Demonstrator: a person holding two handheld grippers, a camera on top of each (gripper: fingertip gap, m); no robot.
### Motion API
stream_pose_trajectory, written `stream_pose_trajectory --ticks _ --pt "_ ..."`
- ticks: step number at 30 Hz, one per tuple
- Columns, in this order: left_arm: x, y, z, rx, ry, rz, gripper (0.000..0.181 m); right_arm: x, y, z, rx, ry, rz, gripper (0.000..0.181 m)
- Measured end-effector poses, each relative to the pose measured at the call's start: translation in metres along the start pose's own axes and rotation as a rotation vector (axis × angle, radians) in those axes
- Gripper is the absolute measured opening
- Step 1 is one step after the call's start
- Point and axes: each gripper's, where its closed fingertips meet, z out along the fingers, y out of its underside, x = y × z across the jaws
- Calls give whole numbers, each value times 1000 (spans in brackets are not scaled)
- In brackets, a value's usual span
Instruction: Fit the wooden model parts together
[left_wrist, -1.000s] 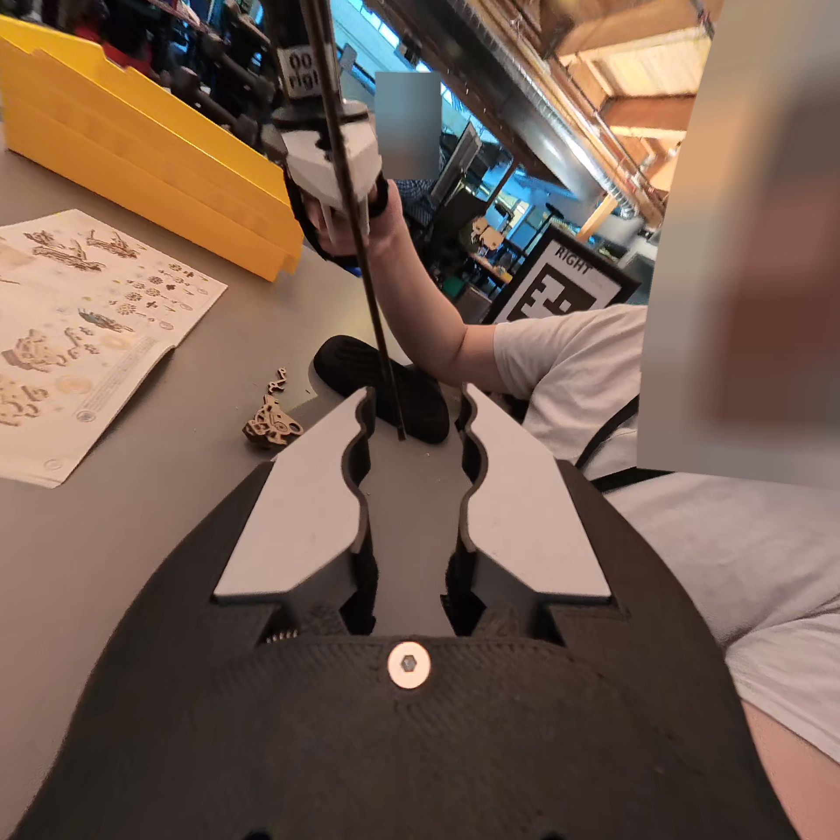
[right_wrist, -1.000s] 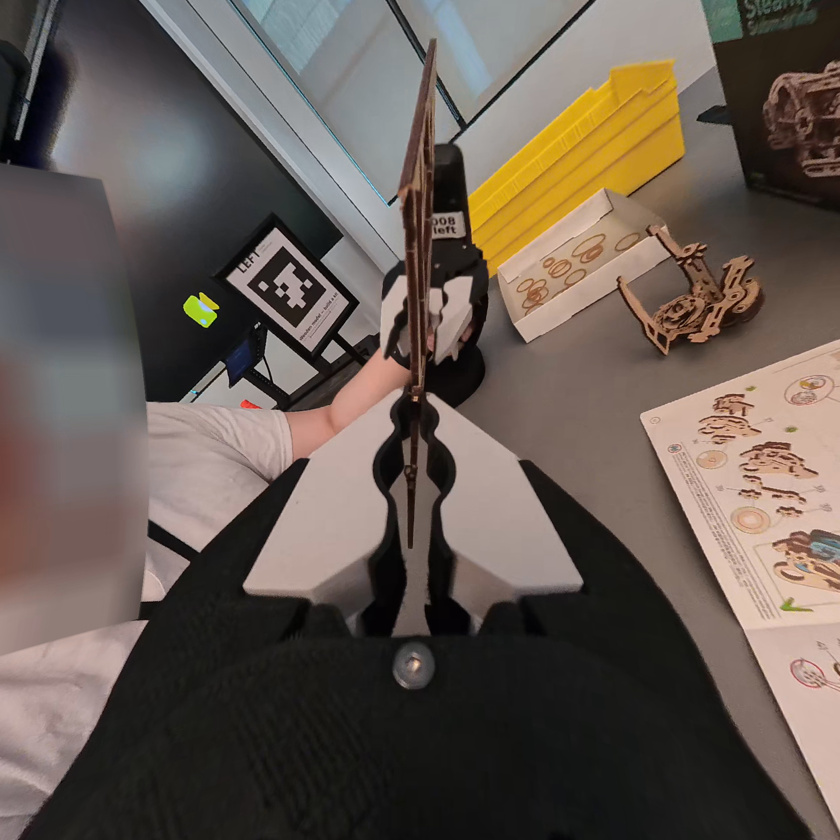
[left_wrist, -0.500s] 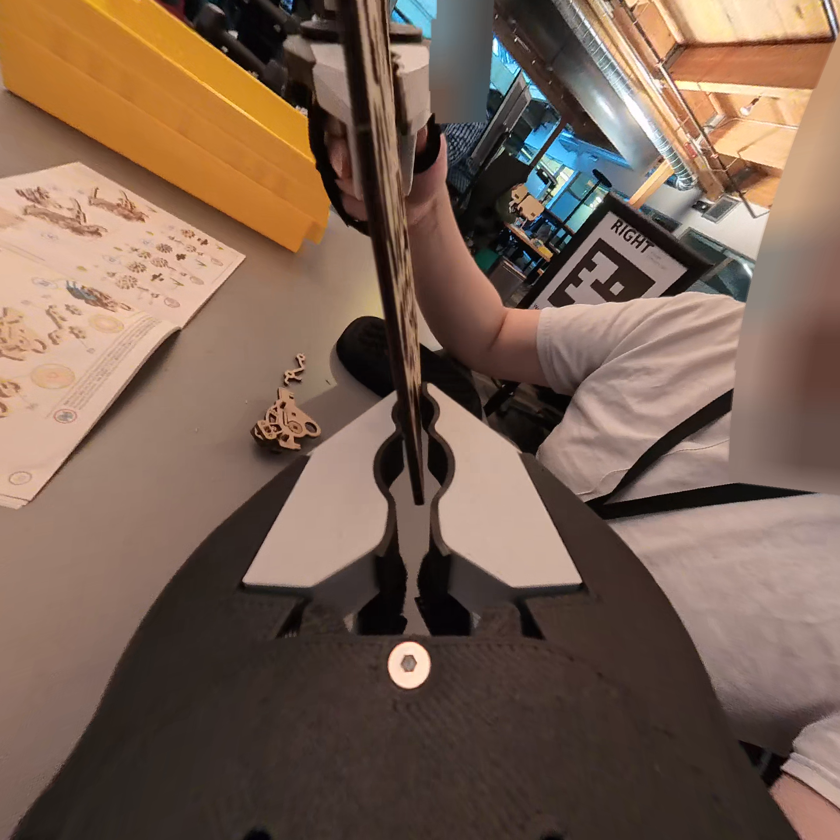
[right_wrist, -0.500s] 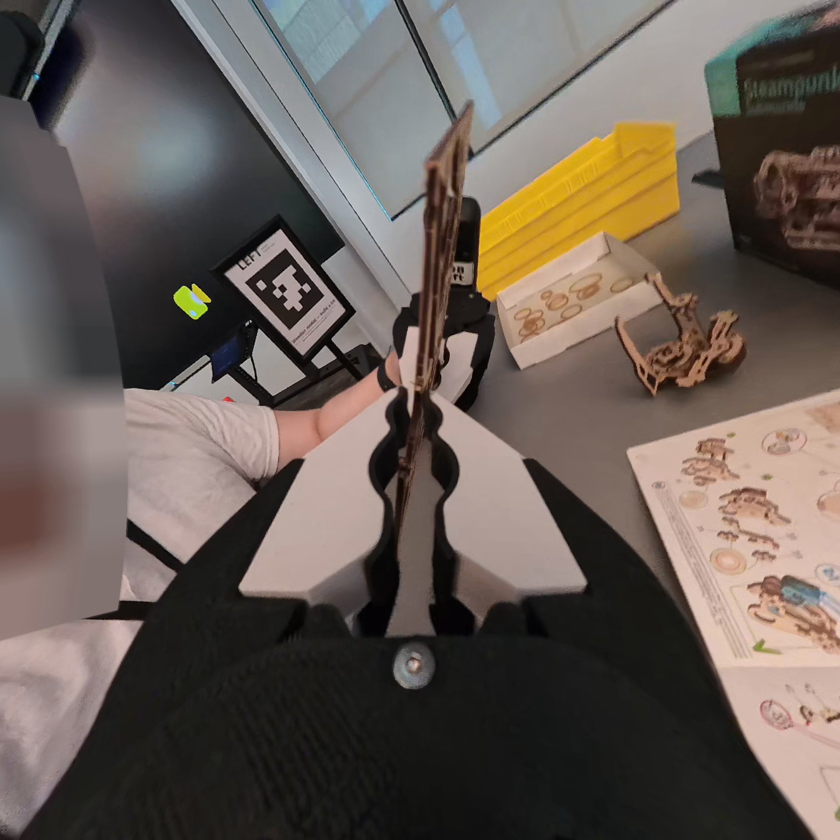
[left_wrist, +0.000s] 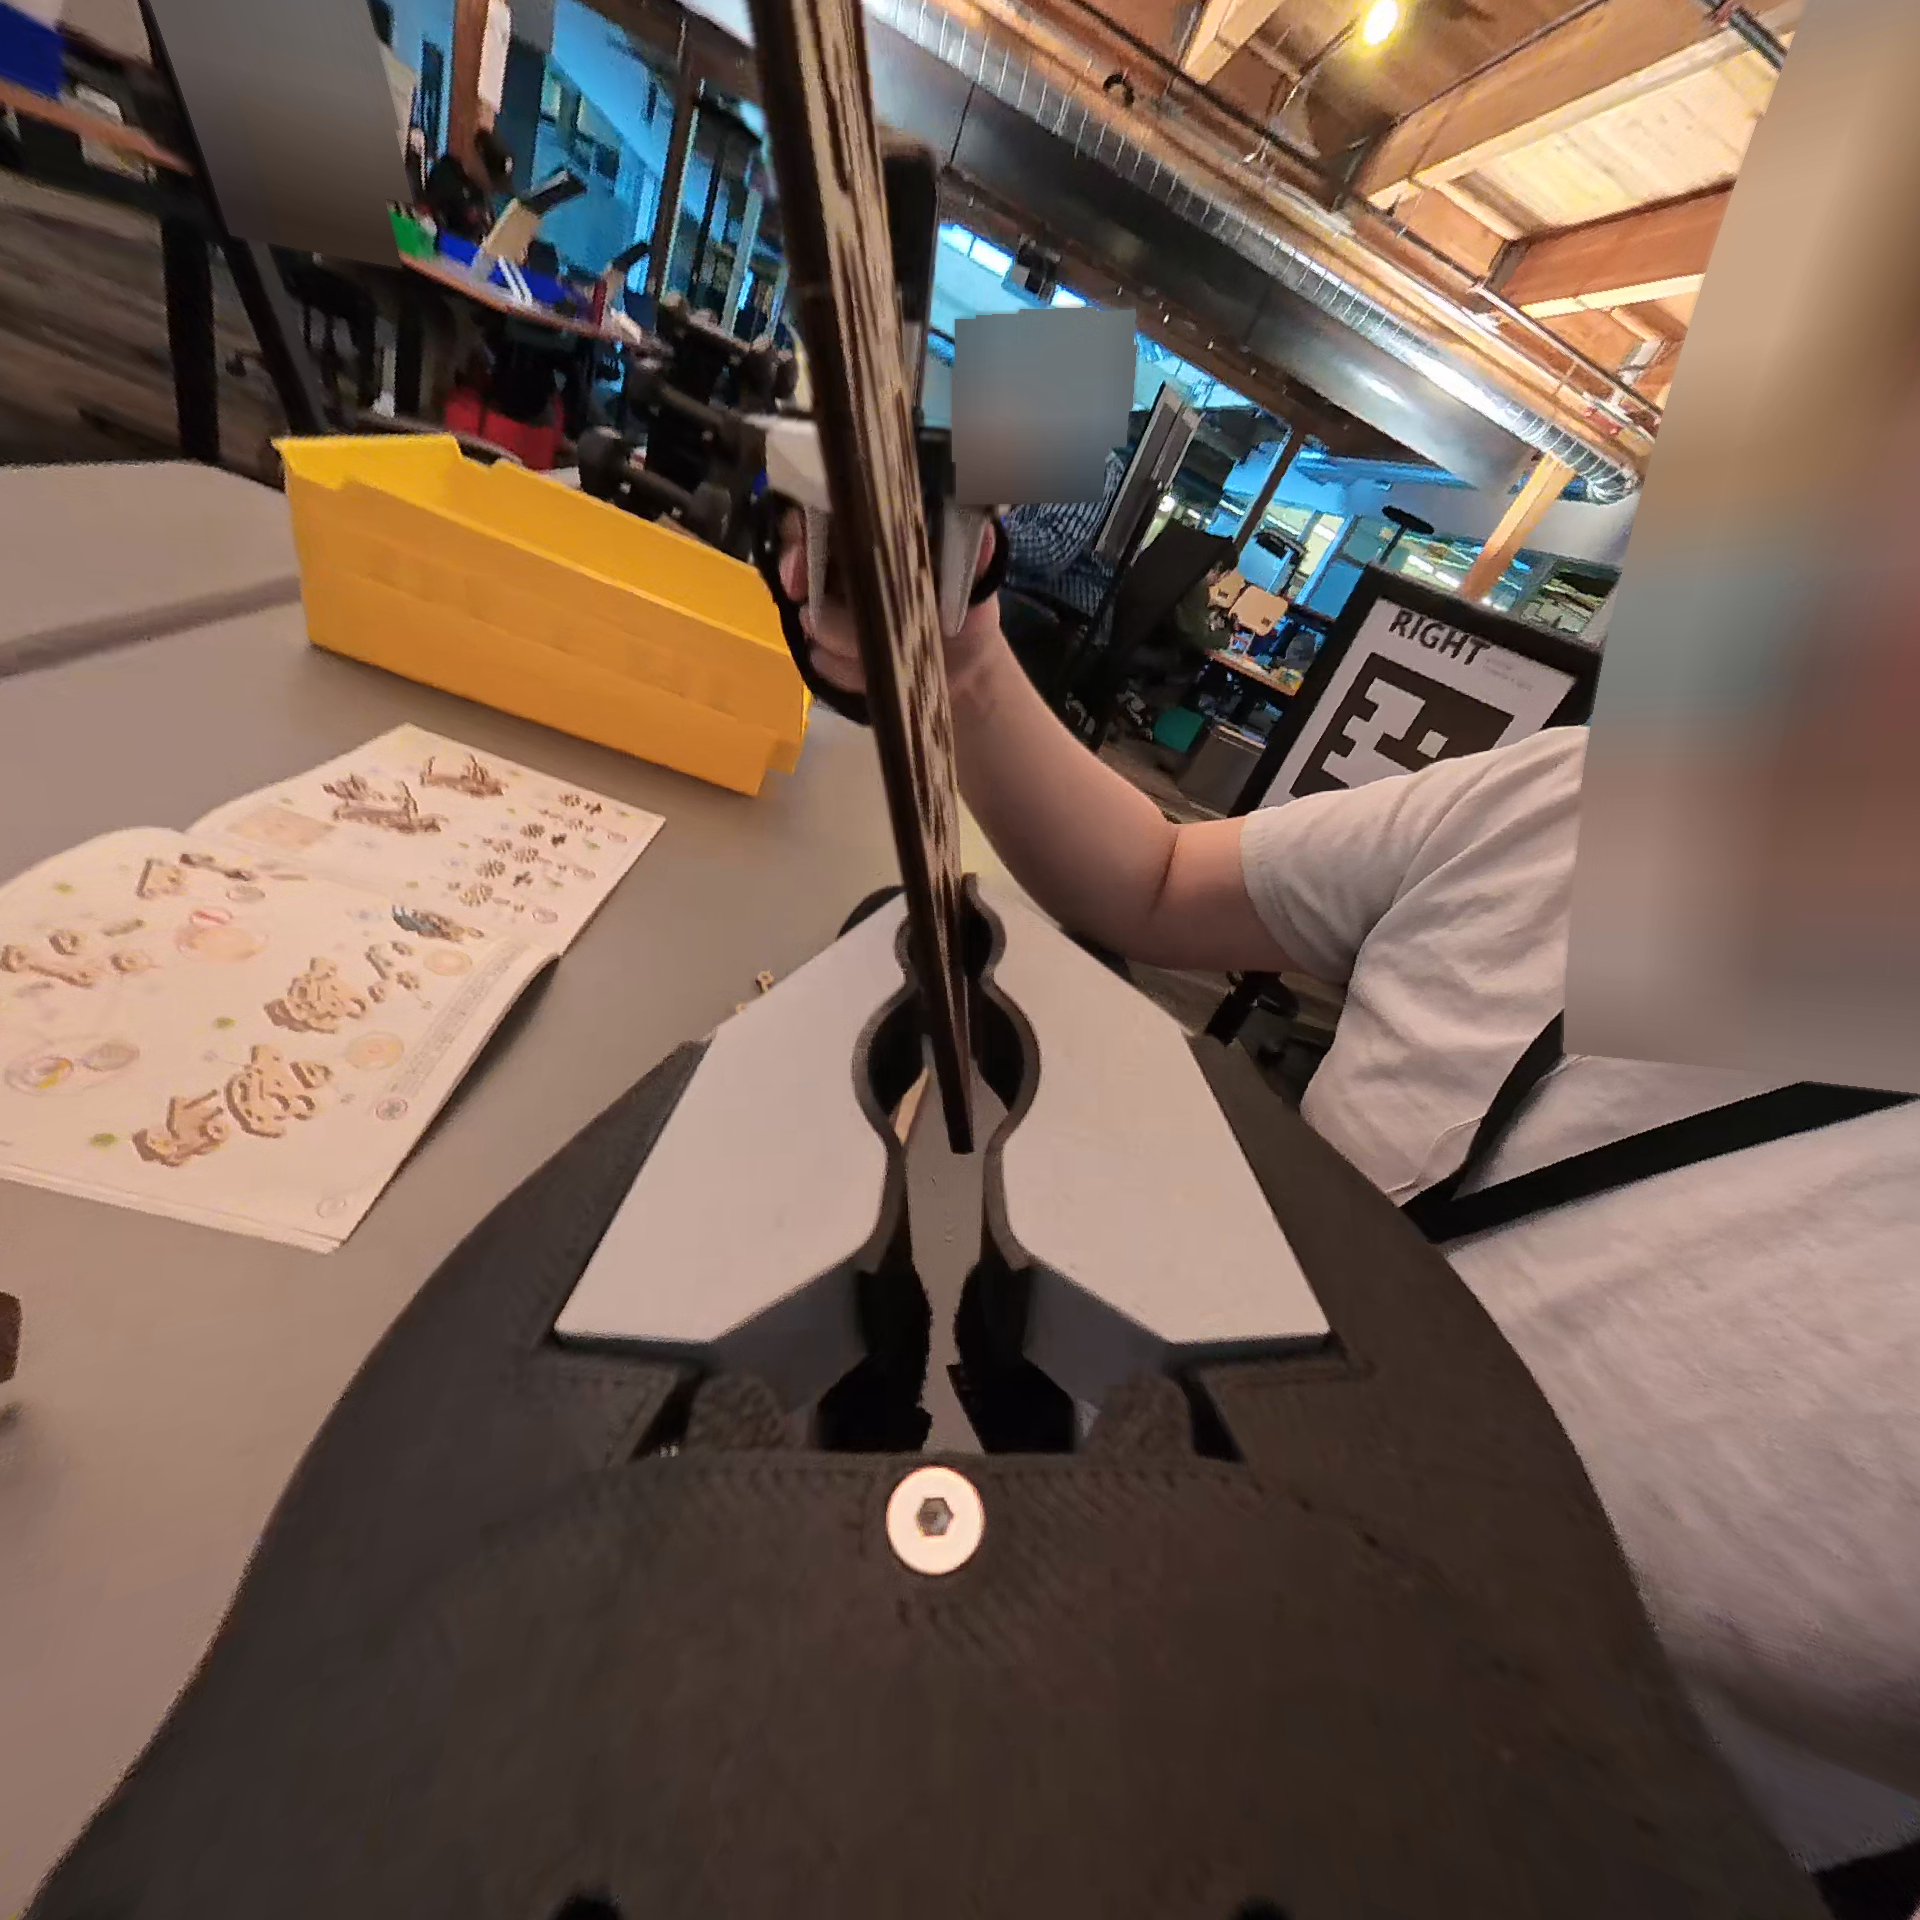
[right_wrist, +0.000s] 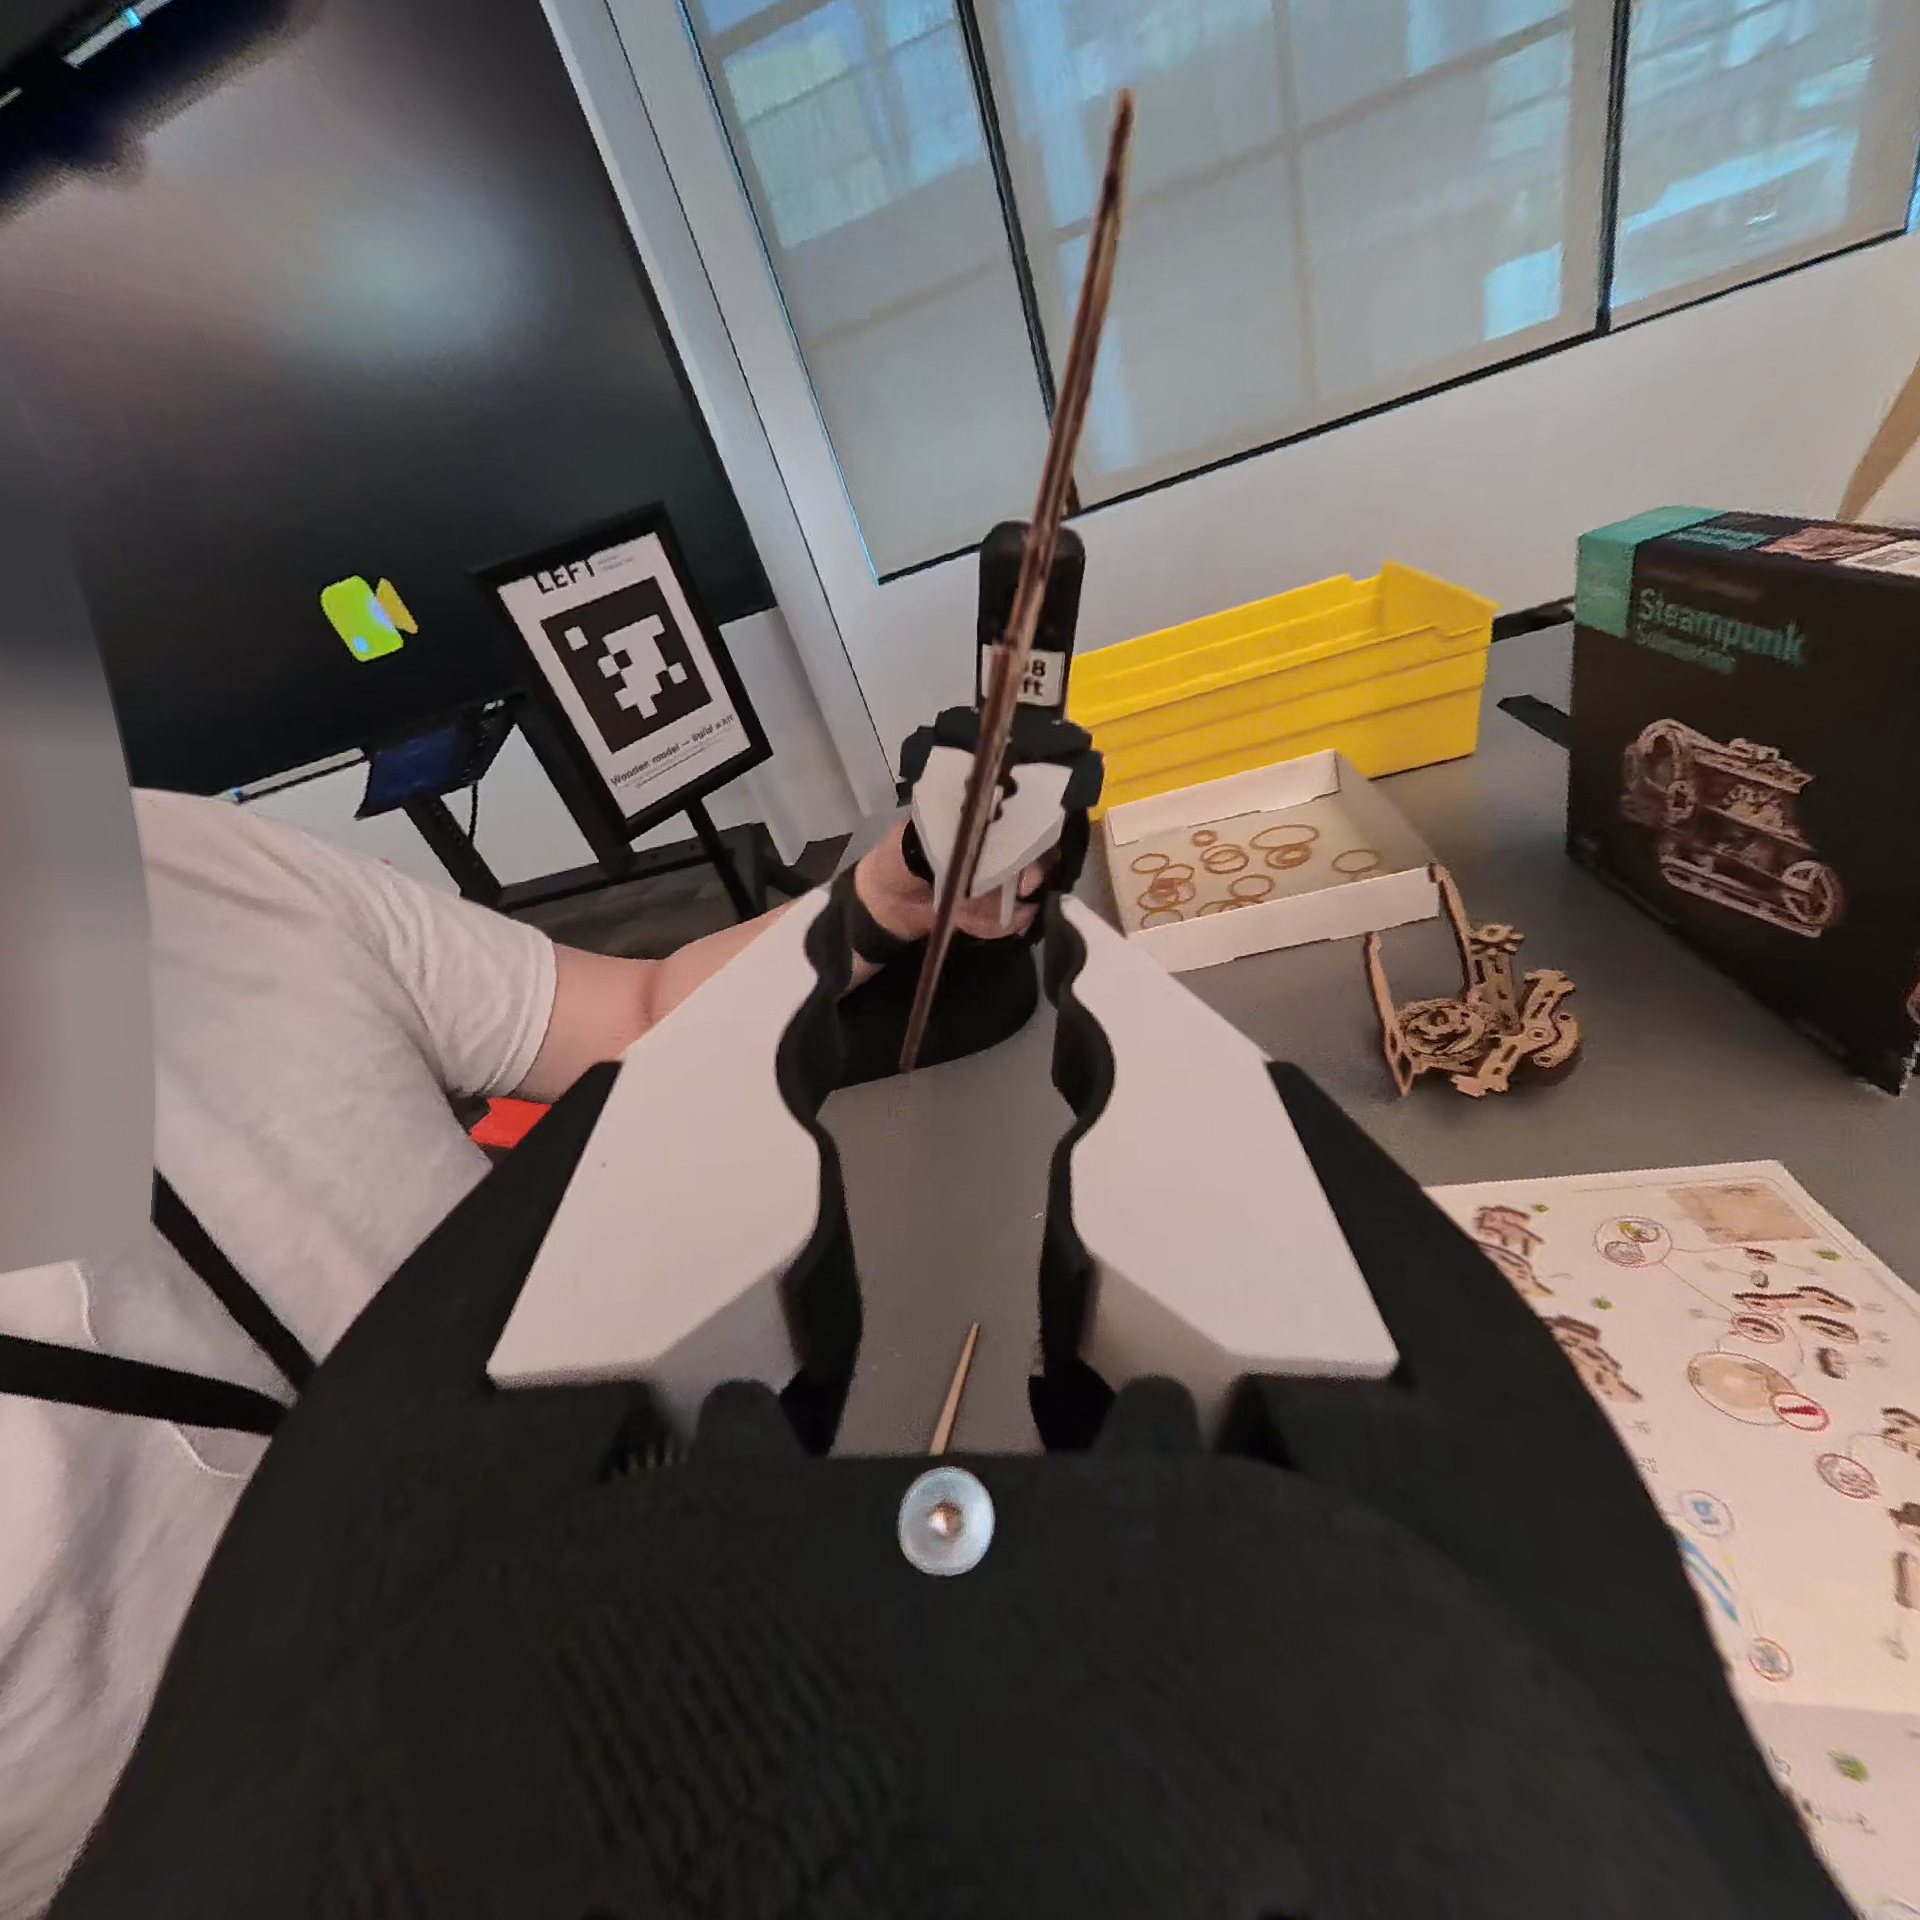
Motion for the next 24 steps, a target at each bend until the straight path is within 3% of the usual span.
stream_pose_trajectory --ticks 8,16,18,21,24 --pt "12 -10 -5 37 13 78 1 -19 10 28 -77 14 -84 27" --pt "8 -5 -2 2 -18 96 0 -5 10 34 -91 170 -145 22" --pt "7 -3 -1 -3 -24 94 1 -6 14 33 -110 147 -113 2" --pt "5 -2 2 3 -41 117 1 -6 13 31 -101 116 -52 0" --pt "5 -9 9 63 -40 92 33 1 19 31 -125 119 10 0"
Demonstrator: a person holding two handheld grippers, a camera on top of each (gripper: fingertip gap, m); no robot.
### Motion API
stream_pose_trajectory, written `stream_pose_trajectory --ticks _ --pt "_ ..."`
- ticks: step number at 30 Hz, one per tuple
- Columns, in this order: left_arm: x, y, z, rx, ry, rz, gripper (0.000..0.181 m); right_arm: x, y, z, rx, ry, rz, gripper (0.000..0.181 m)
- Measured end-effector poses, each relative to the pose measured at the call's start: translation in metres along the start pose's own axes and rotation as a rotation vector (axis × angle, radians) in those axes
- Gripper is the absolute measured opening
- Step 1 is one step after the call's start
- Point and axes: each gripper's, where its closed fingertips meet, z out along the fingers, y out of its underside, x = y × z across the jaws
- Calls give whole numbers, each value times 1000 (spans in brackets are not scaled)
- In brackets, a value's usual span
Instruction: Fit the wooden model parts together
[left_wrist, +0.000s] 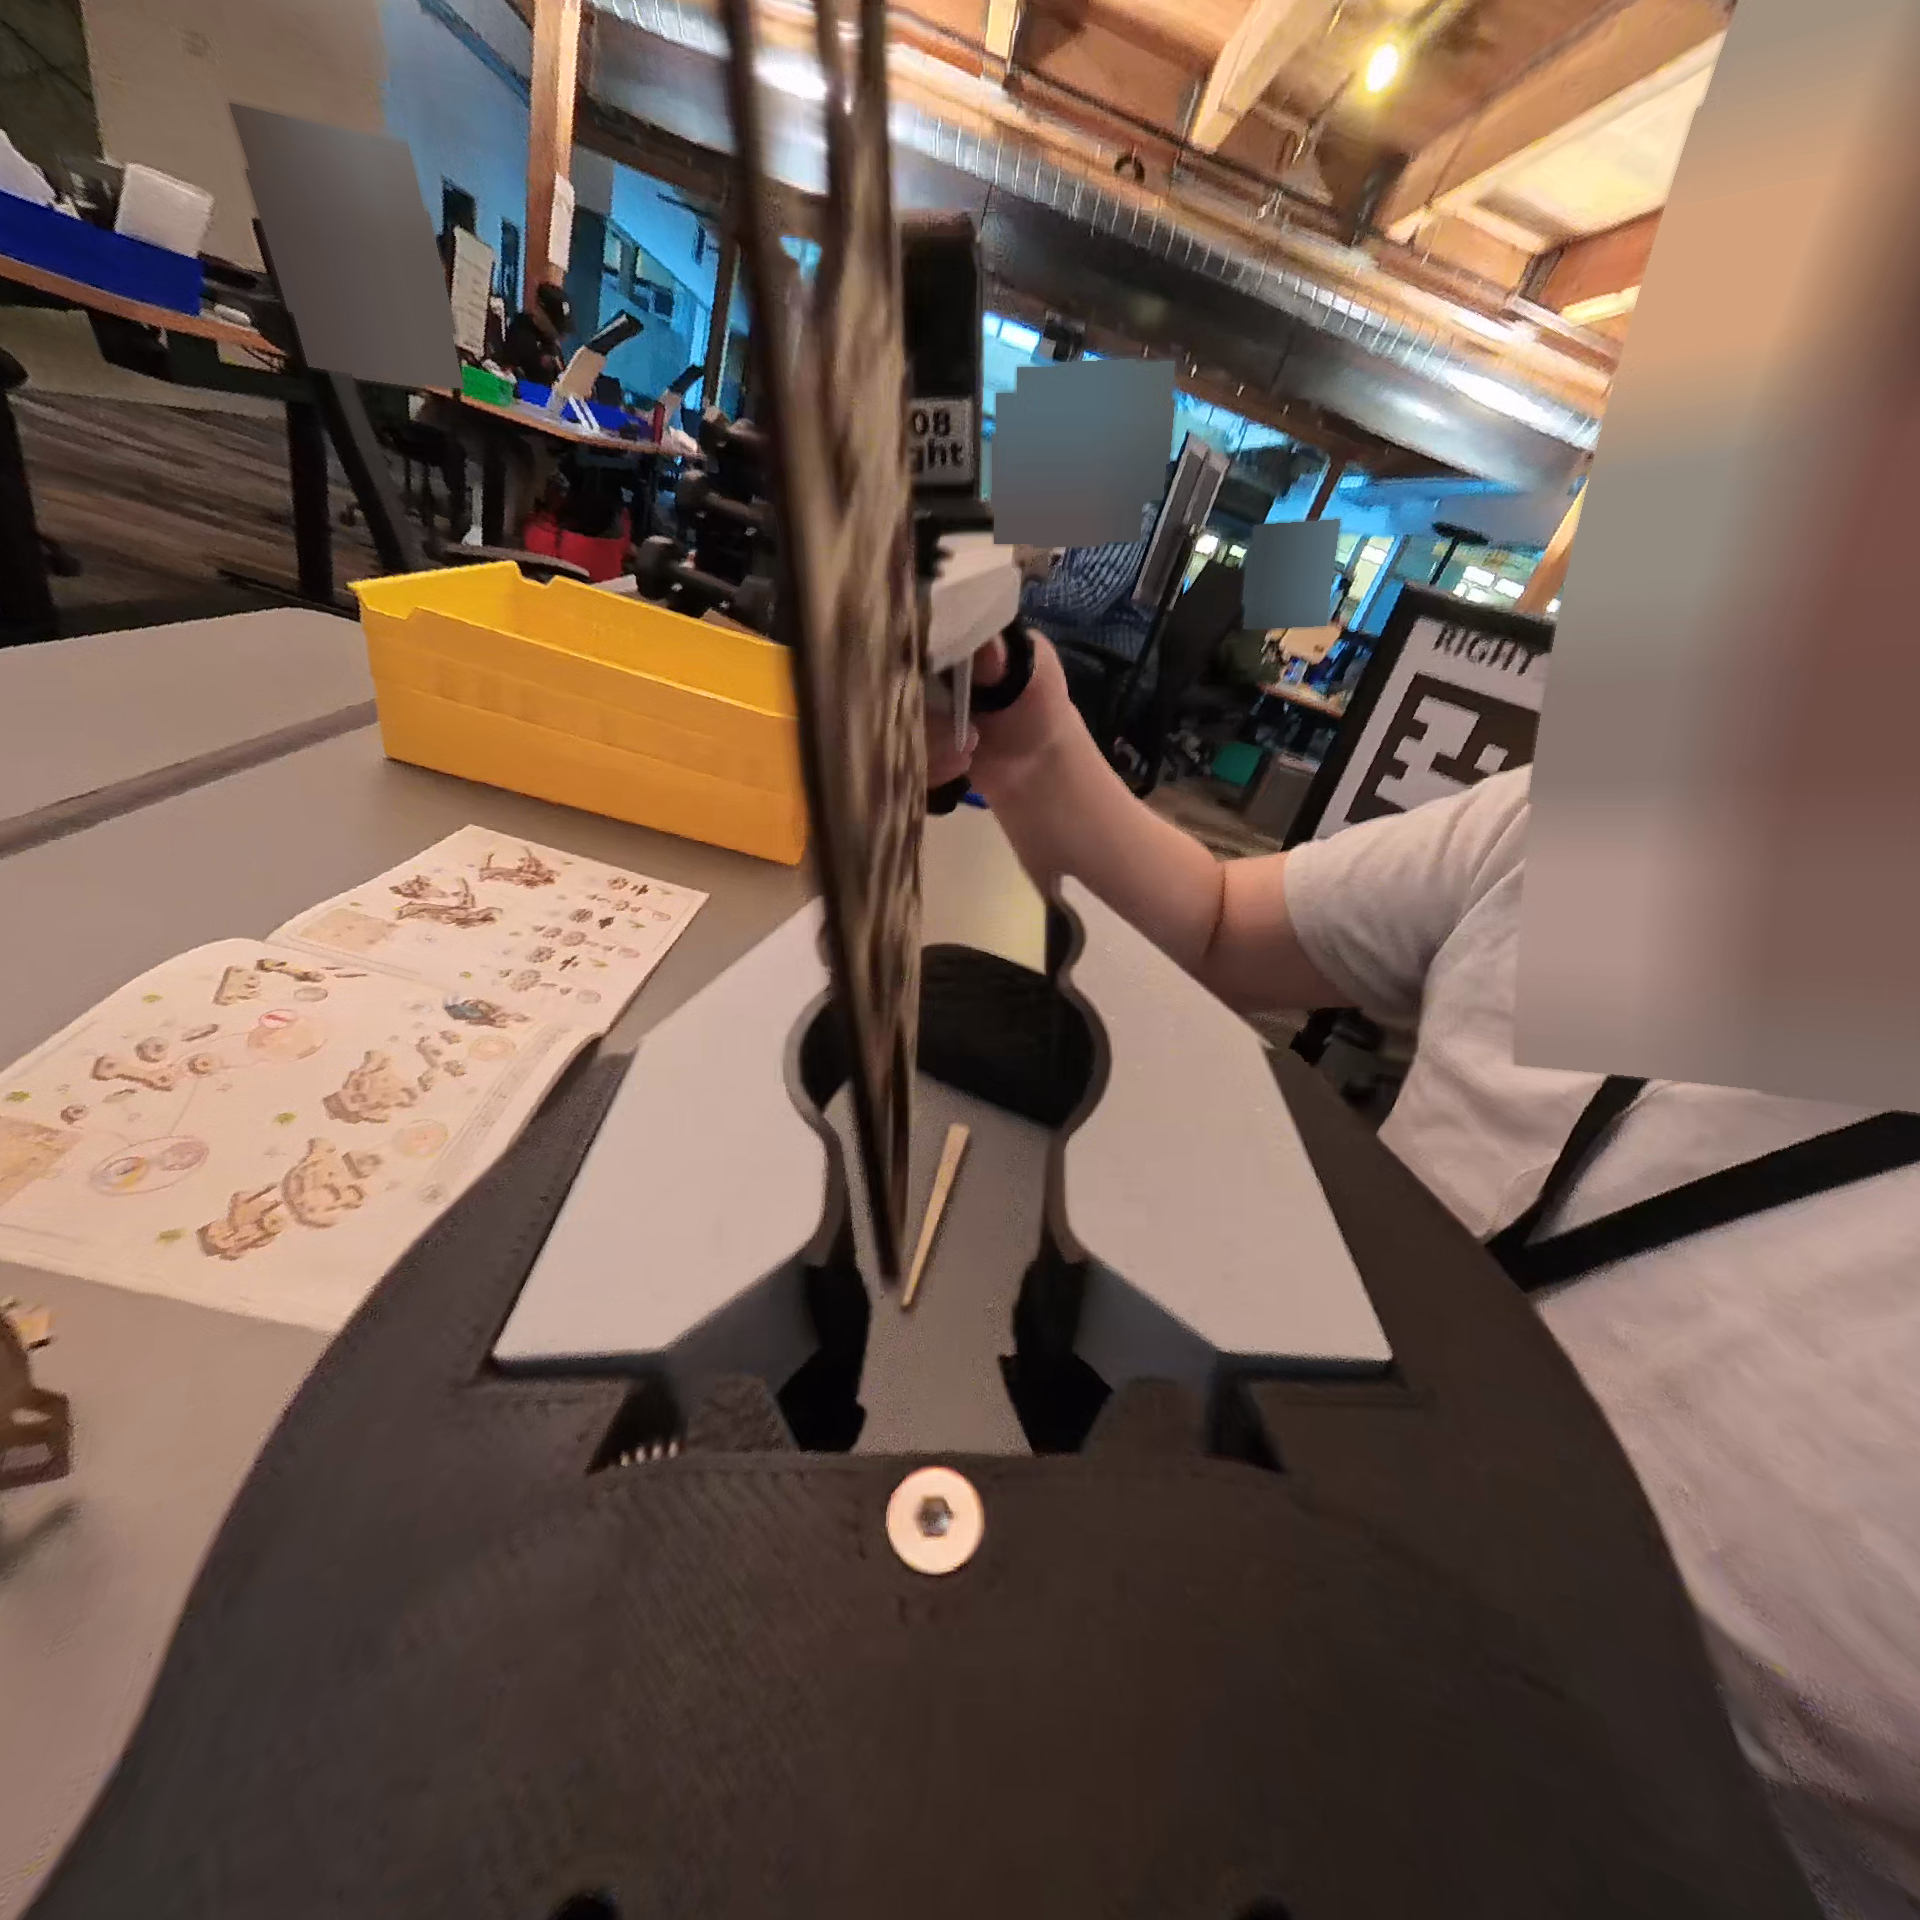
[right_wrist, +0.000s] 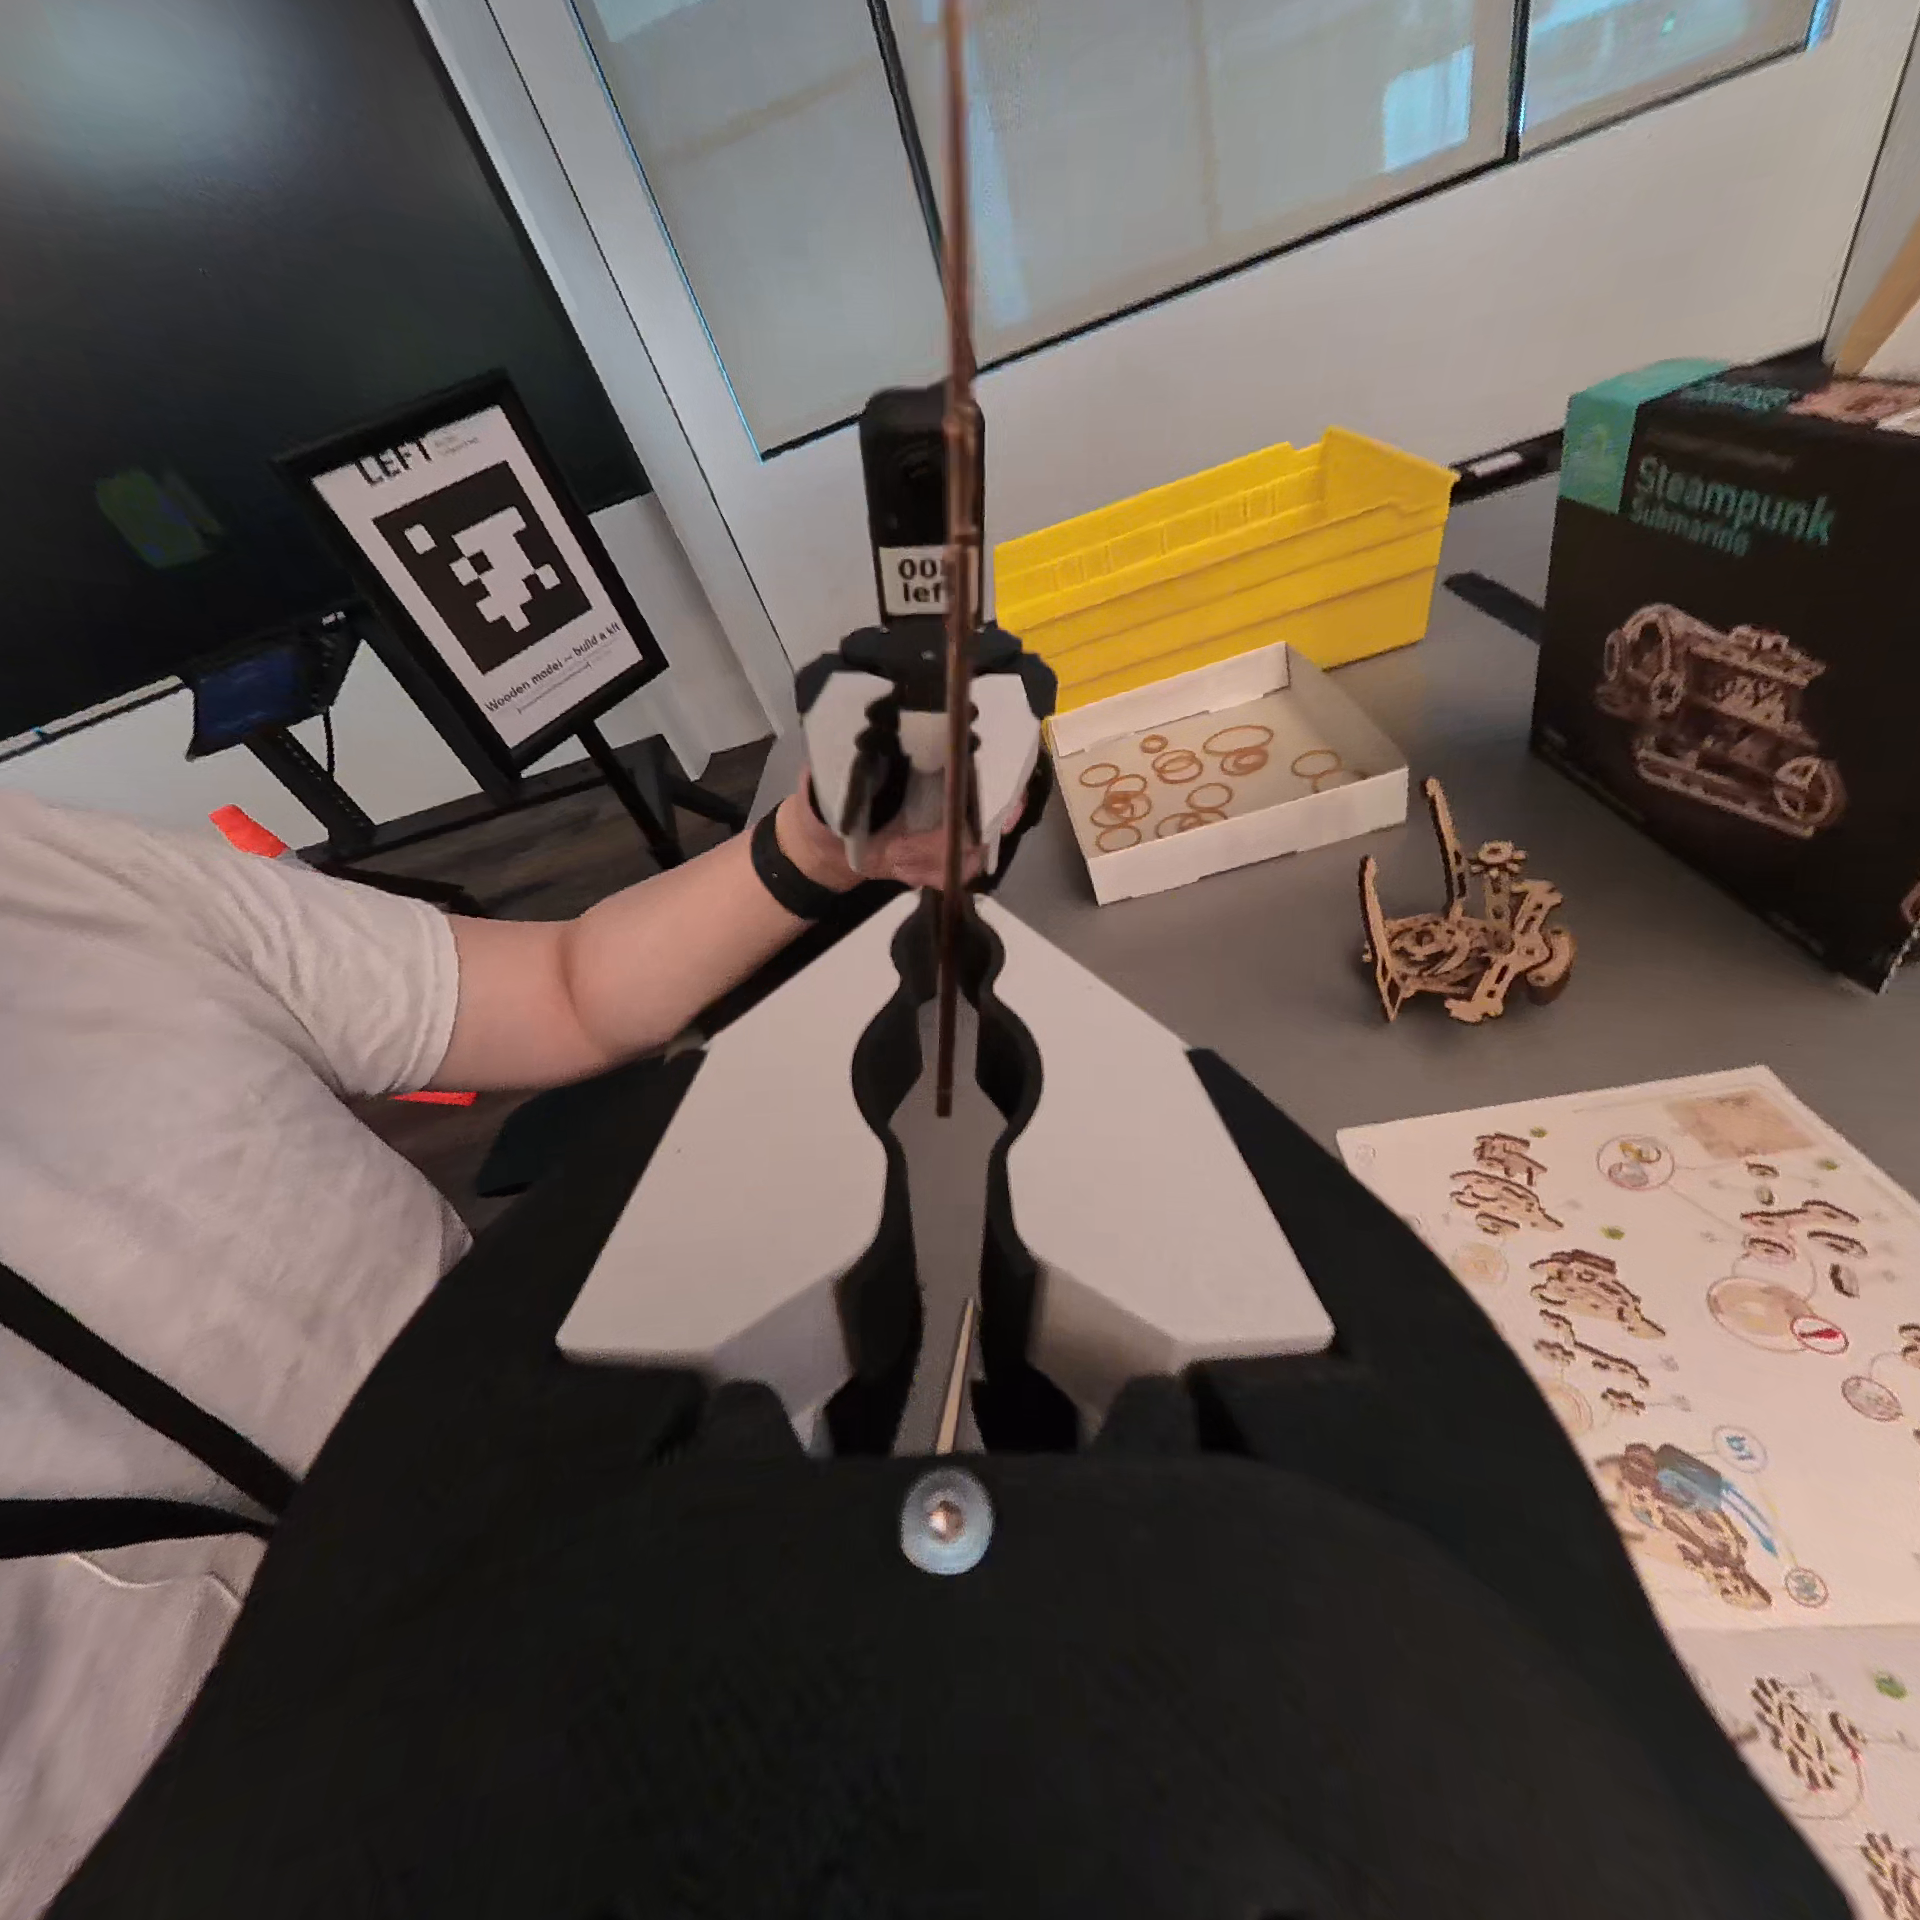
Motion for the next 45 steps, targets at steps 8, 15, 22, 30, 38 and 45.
stream_pose_trajectory --ticks 8,15,22,30,38,45 --pt "-14 8 8 -42 -111 13 1 8 0 7 -9 -61 56 0" --pt "-23 17 2 -101 -130 -77 1 25 0 -3 -67 35 -75 17" --pt "-41 43 -28 -262 -205 -272 1 47 18 -14 -128 52 52 25" --pt "-45 78 -46 -352 -215 -401 1 57 62 -5 -257 37 220 16" --pt "-37 95 -38 -426 -176 -415 1 54 107 47 -339 -48 332 26" --pt "-37 104 -36 -460 -171 -452 1 51 120 52 -378 -68 309 7"
